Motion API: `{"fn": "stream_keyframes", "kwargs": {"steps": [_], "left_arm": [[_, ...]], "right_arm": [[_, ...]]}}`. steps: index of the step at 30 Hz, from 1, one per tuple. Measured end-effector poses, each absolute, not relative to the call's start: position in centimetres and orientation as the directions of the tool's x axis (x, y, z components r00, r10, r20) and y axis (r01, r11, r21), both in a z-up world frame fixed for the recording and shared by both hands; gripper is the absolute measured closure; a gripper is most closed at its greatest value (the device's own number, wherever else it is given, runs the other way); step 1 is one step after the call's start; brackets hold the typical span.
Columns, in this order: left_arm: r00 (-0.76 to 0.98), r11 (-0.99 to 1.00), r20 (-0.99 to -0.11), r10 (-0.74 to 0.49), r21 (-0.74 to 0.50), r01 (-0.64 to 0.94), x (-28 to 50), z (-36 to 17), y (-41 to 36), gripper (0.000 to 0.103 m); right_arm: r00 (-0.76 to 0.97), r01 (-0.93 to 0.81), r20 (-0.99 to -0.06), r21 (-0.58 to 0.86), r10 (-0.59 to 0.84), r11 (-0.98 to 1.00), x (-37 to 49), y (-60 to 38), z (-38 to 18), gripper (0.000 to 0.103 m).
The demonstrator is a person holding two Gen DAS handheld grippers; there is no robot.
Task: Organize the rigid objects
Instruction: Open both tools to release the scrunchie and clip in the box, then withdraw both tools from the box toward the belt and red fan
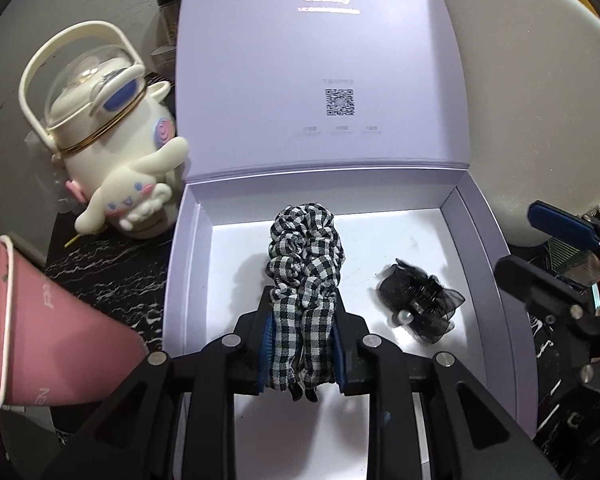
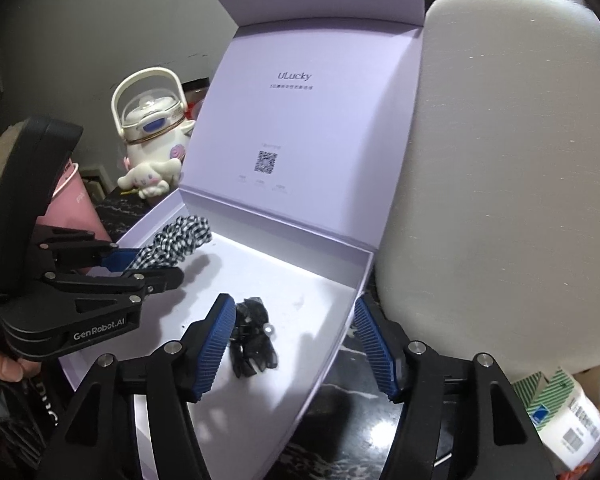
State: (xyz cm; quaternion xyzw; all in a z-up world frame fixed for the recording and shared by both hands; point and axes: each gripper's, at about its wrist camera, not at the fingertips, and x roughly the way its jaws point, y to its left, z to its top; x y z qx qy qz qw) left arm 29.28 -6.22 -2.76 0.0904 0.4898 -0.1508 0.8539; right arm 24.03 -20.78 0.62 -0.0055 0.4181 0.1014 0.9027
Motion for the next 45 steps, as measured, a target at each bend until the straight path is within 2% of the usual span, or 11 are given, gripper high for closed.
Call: {"fn": "stream_keyframes", "kwargs": {"steps": [2, 4, 5, 6, 8, 24, 45], "left_arm": [[0.479, 0.941, -0.863, -0.161, 0.012, 0.338, 29.0, -2.5, -6.0, 0.075], [0.491, 0.944, -0.858, -0.15, 0.023, 0.329, 28.8, -2.2, -5.9, 0.064], [0.499, 0.945, -0.854, -0.146, 0.029, 0.326, 28.5, -2.1, -6.0, 0.05], [0.511, 0.947, -0.848, -0.141, 0.035, 0.32, 28.2, -1.8, -5.9, 0.031], [0.536, 0.949, -0.832, -0.143, 0.04, 0.314, 28.1, -1.4, -5.5, 0.018], [0.59, 0.945, -0.792, -0.159, 0.051, 0.323, 24.0, 3.0, -4.3, 0.018], [0.708, 0.94, -0.68, -0.191, 0.081, 0.331, 15.1, 7.5, -3.3, 0.018]], "right_arm": [[0.637, -0.181, -0.751, 0.072, 0.173, 0.981, 23.7, -21.0, 0.9, 0.039], [0.642, -0.177, -0.747, 0.07, 0.169, 0.982, 23.4, -21.0, 1.2, 0.039], [0.645, -0.174, -0.746, 0.069, 0.167, 0.982, 23.2, -21.0, 1.4, 0.039], [0.647, -0.173, -0.745, 0.068, 0.165, 0.983, 23.1, -21.0, 1.5, 0.039], [0.651, -0.17, -0.742, 0.066, 0.162, 0.983, 22.7, -21.0, 1.7, 0.039], [0.692, -0.143, -0.708, 0.06, 0.143, 0.988, 19.6, -21.6, 3.7, 0.036], [0.767, -0.146, -0.628, 0.035, 0.135, 0.989, 11.8, -20.7, 8.1, 0.035]]}}
